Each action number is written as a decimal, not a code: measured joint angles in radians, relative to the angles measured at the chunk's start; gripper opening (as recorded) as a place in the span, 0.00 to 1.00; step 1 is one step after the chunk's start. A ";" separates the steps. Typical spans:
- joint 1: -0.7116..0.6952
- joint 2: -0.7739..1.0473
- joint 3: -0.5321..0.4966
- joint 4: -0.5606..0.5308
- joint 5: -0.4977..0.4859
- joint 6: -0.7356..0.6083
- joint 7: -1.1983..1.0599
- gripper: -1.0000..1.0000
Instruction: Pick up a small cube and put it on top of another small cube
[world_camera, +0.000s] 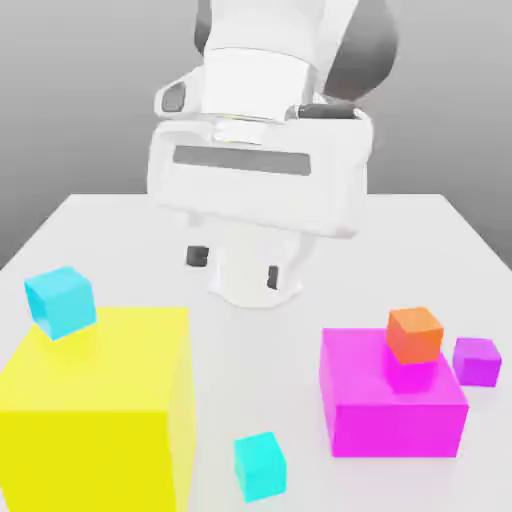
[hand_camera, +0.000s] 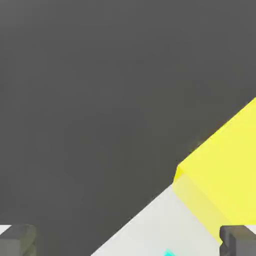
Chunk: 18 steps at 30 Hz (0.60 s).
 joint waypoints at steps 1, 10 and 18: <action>-0.004 0.031 0.004 -0.008 -0.009 0.014 0.045 0.50; 0.008 0.304 -0.008 -0.083 -0.014 0.142 0.397 0.50; 0.096 0.538 -0.113 -0.058 -0.094 0.314 0.525 0.00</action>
